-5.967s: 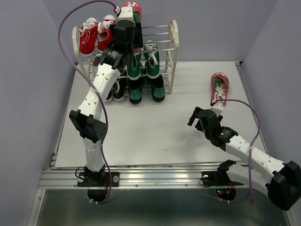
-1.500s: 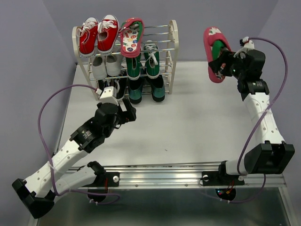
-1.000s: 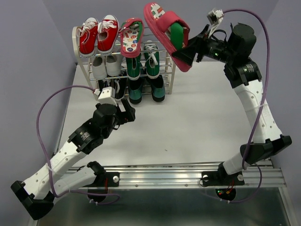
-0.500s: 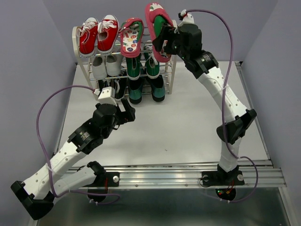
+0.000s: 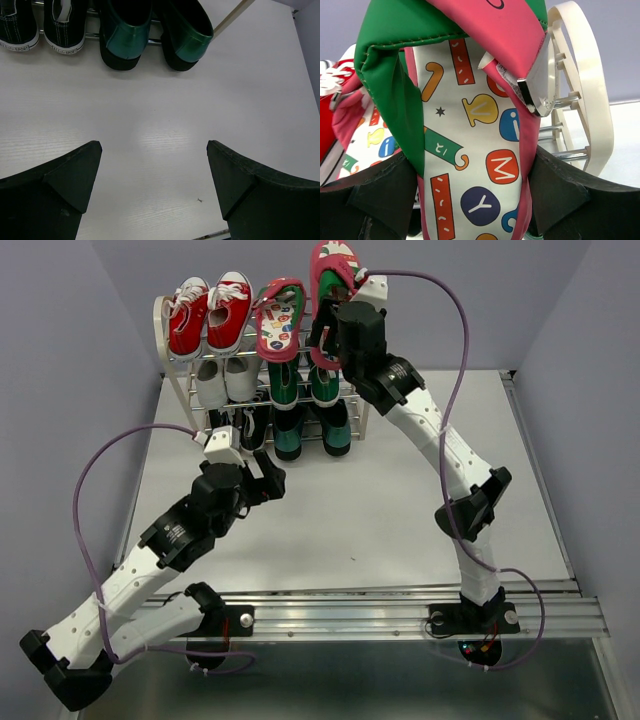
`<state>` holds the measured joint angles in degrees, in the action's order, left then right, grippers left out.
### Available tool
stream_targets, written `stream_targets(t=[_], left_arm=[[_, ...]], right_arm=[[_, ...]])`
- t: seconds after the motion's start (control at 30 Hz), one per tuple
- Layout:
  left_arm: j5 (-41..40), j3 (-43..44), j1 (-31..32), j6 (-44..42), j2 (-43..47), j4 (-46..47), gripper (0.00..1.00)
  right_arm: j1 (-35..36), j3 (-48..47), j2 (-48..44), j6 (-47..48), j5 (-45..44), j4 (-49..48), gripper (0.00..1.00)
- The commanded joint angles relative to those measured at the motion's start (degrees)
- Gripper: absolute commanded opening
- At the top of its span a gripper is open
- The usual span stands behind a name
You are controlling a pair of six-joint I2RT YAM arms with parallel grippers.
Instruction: Place and organize the shoes onto the shoe shelf
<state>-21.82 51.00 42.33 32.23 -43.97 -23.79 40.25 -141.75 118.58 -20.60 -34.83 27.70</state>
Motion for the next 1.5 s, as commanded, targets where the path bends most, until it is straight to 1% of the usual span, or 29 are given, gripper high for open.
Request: stream_targets(t=[0.0,0.1,0.2,0.27,0.3,0.33,0.43,0.5,0.57,0.63,0.7,0.73,0.8,0.83,0.9,0.93,1.03,1.07,1.37,1.47], left_arm=[[-0.6,-0.8,0.2,0.3,1.5,1.7,0.99],[-0.5,-1.1,0.2,0.4,1.8,2.0,0.99],[-0.6,-1.1,0.2,0.5,1.7,1.9,0.99],[-0.4,-1.1,0.2,0.5,1.7,1.9,0.99],[-0.3,-1.1,0.2,0.5,1.7,1.9,0.99],[-0.3,-1.1,0.2,0.5,1.7,1.9,0.99],[-0.4,-1.3,0.2,0.7,2.0,1.7,0.99],[0.0,-1.5,0.3,0.8,2.3,2.0,0.99],[0.3,-1.8,0.4,0.8,2.4,1.9,0.99],[0.0,-1.8,0.4,1.0,2.4,1.7,0.99],[-0.7,-1.8,0.6,1.3,2.6,1.4,0.99],[-0.8,-1.7,0.6,1.5,2.5,1.3,0.99],[-0.9,-1.9,0.7,1.5,2.7,1.3,0.99],[-1.0,-1.9,0.7,1.6,2.8,1.2,0.99],[-1.5,-1.8,0.8,1.8,2.7,0.9,0.99],[-1.8,-1.9,0.8,2.0,2.7,0.9,0.99],[-2.4,-1.8,0.9,2.3,2.7,0.4,0.99],[-2.5,-1.8,0.9,2.3,2.7,0.4,0.99],[-3.1,-1.9,1.1,2.5,2.7,0.3,0.99],[-3.3,-1.7,1.0,2.5,2.3,0.2,0.99]], right_arm=[[0.5,-4.5,0.6,2.2,-7.8,-8.5,0.11],[1.1,-4.4,0.9,3.5,-10.2,-9.5,0.12],[1.1,-4.4,1.0,4.5,-11.3,-9.9,0.19],[1.1,-4.2,1.2,5.2,-11.1,-10.4,0.22],[1.1,-4.1,1.2,6.0,-10.7,-10.7,0.25],[1.1,-4.1,1.3,6.4,-10.2,-10.8,0.31],[1.1,-3.8,1.8,9.3,-7.6,-12.3,0.39],[1.1,-3.9,2.4,10.8,-7.2,-13.1,0.47],[1.1,-3.8,2.5,11.0,-5.9,-13.1,0.50],[1.1,-3.1,2.4,10.2,-5.4,-13.3,0.55],[1.1,-3.3,2.8,9.8,-5.2,-13.6,0.56],[1.1,-3.4,2.9,9.5,-5.2,-13.5,0.62],[1.1,-3.7,3.1,9.2,-5.3,-13.5,0.64],[1.1,-3.8,3.1,9.1,-5.3,-13.5,0.70],[1.1,-3.8,3.3,9.4,-5.3,-14.0,0.78],[1.1,-3.9,3.6,9.5,-5.5,-14.2,0.79],[1.1,-4.1,3.8,9.6,-6.1,-14.4,0.91],[1.1,-4.0,3.8,9.4,-6.0,-14.5,1.00],[1.1,-3.9,3.1,11.4,-3.5,-17.2,1.00],[1.1,-2.1,2.1,12.7,-1.6,-19.7,1.00]])
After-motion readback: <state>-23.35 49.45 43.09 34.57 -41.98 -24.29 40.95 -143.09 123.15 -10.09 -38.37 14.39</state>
